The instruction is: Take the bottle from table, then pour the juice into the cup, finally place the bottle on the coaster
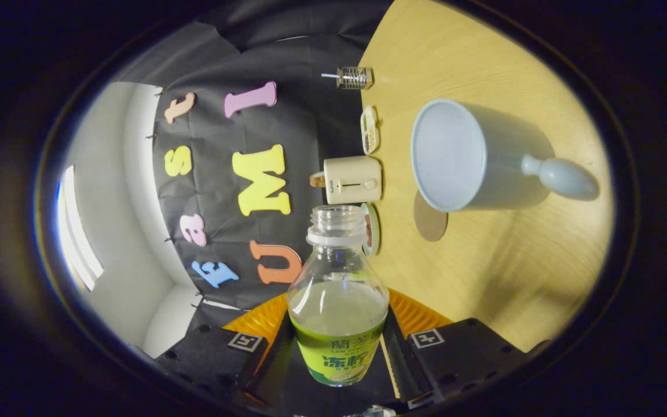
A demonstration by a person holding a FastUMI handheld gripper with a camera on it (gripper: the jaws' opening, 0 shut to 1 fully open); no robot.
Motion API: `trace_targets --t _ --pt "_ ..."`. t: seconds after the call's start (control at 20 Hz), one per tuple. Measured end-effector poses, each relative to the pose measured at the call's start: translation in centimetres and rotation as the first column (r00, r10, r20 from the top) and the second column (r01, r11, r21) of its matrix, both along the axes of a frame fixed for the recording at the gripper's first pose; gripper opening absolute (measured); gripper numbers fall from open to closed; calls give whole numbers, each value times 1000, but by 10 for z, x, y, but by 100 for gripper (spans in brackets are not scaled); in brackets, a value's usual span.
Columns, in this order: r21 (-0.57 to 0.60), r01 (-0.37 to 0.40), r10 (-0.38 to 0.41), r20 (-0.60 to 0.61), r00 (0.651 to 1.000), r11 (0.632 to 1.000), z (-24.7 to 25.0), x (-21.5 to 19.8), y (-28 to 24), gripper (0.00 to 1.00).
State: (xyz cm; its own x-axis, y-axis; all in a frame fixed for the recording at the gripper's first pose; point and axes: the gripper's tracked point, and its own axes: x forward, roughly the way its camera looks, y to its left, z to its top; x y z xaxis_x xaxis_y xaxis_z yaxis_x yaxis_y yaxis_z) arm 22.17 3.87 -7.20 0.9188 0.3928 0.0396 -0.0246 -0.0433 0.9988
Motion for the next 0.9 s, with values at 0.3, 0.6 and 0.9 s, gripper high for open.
trace_targets --t 0.3,0.6,0.9 --pt "102 39 -34 -56 998 994 -8 3 -8 77" --pt "158 26 -17 -53 998 987 -6 1 -13 78" --pt "260 26 -16 -41 999 965 1 5 -26 78"
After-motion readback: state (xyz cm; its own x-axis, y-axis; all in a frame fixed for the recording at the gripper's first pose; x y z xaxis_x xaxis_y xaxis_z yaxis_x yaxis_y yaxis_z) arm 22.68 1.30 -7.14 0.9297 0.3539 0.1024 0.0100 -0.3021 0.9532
